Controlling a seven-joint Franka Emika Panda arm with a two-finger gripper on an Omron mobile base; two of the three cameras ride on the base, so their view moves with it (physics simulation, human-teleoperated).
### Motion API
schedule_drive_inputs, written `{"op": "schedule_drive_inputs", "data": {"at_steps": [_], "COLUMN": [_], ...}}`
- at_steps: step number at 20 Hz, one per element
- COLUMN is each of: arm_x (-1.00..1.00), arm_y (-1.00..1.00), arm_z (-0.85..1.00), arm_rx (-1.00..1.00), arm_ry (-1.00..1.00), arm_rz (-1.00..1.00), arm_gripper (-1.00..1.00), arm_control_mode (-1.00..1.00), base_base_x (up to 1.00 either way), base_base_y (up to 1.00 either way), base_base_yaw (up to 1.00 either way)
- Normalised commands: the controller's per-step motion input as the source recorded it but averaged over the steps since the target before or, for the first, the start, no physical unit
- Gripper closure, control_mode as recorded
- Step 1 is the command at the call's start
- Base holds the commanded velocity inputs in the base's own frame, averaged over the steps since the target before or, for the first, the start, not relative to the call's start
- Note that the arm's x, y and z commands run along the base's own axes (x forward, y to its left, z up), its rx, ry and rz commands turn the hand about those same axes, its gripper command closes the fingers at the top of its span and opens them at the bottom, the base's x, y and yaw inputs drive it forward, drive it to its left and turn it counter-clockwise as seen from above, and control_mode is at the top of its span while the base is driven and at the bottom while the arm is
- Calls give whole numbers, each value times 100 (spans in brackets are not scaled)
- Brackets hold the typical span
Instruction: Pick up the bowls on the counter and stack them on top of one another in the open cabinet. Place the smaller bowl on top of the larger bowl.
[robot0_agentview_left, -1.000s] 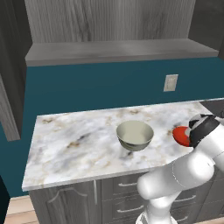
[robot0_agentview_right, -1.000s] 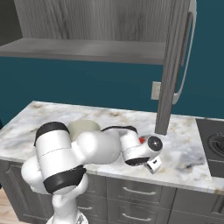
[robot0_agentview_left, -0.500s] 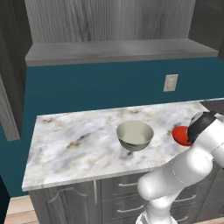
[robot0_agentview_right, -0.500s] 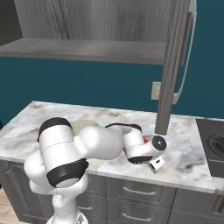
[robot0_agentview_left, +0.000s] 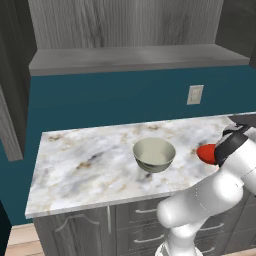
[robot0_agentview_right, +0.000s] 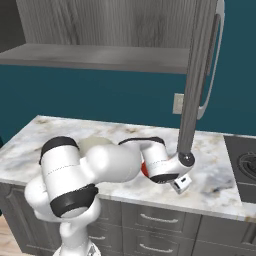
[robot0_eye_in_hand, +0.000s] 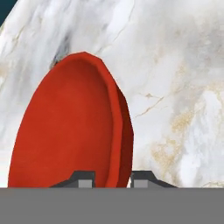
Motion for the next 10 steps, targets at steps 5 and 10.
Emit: {"op": "schedule_drive_inputs", "data": {"at_steps": [5,10], "arm_x": [0,0], "arm_y": [6,6], "arm_z": [36,40], "arm_rx": [0,0], "arm_ry": [0,0], "arm_rz": [0,0], "arm_gripper": [100,100], "arm_control_mode": [-100,-100], "base_base_x": [0,0], "base_base_y": [0,0], "base_base_yaw": [0,0]}}
